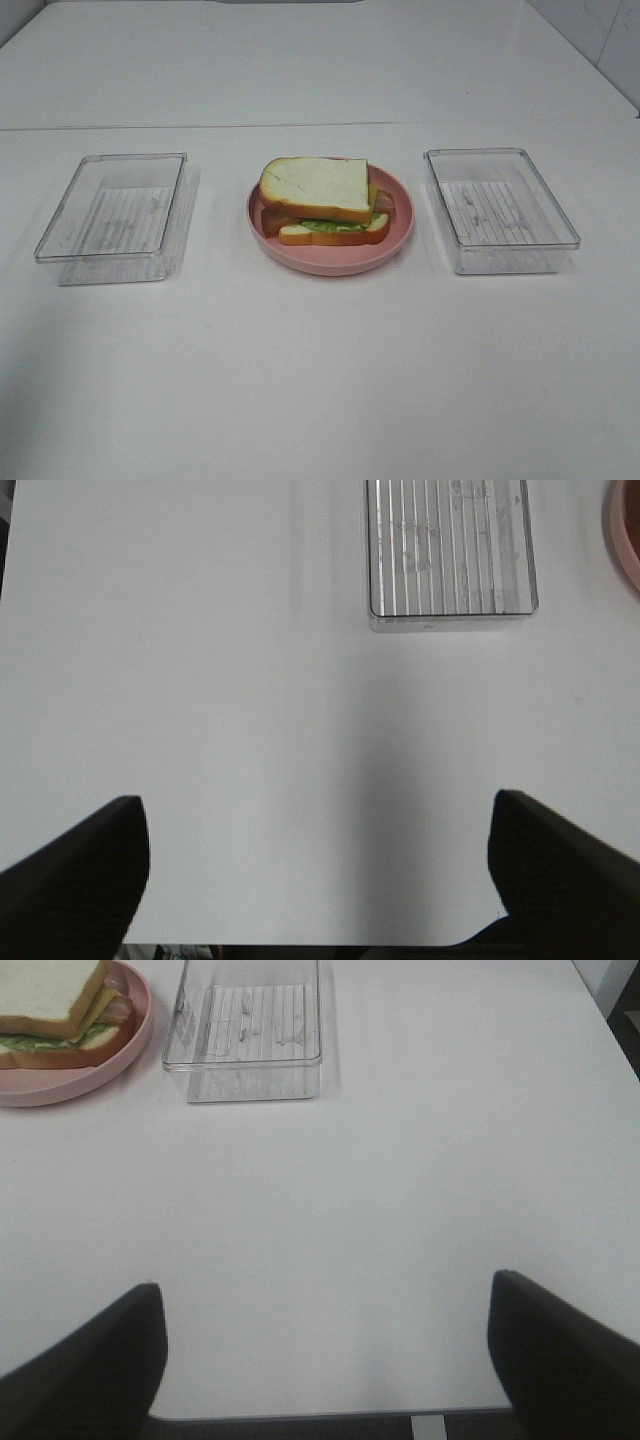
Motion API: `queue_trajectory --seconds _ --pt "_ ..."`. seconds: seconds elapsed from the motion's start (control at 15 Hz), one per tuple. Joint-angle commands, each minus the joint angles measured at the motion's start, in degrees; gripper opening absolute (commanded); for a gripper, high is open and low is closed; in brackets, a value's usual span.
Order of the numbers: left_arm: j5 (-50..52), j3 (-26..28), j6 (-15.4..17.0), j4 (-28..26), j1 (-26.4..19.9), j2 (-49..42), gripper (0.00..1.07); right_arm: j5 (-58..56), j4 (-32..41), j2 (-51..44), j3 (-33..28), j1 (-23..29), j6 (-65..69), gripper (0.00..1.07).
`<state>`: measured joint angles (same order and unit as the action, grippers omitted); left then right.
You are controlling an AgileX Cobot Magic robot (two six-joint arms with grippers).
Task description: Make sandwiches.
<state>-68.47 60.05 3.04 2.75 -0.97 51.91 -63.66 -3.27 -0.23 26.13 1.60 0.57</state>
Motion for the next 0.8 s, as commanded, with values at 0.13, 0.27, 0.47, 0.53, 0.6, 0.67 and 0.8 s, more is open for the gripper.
queue_trajectory --seconds 0.13,0.27,0.47,0.53,0.6,0.67,0.8 --pt "0.7 -8.4 0.1 0.7 -0.1 -14.0 0.85 0.5 0.2 -1.2 -0.2 -0.1 -0.2 0.85" --pt "0.3 -13.6 0.1 1.7 -0.1 -25.6 0.85 0.5 0.2 -1.2 -0.2 -0.1 -0.2 0.85" --pt "-2.1 -17.4 0.1 1.6 -0.1 -36.7 0.85 0.5 0.2 -1.2 -0.2 -0.1 -0.2 0.85" --pt "-2.9 -18.0 0.1 1.6 -0.1 -40.2 0.85 0.5 0.2 -1.2 -0.2 -0.1 -0.2 0.85" --pt "-2.9 -18.4 0.1 1.6 -0.1 -41.8 0.85 0.5 0.2 -1.2 -0.2 -0.1 -0.2 0.85" --pt "-2.6 -19.7 0.1 1.6 -0.1 -46.3 0.85 0.5 0.2 -1.2 -0.2 -0.1 -0.2 0.85" --pt "-3.7 -21.9 0.0 1.5 -0.1 -52.1 0.85 0.5 0.2 -1.2 -0.2 -0.1 -0.2 0.85"
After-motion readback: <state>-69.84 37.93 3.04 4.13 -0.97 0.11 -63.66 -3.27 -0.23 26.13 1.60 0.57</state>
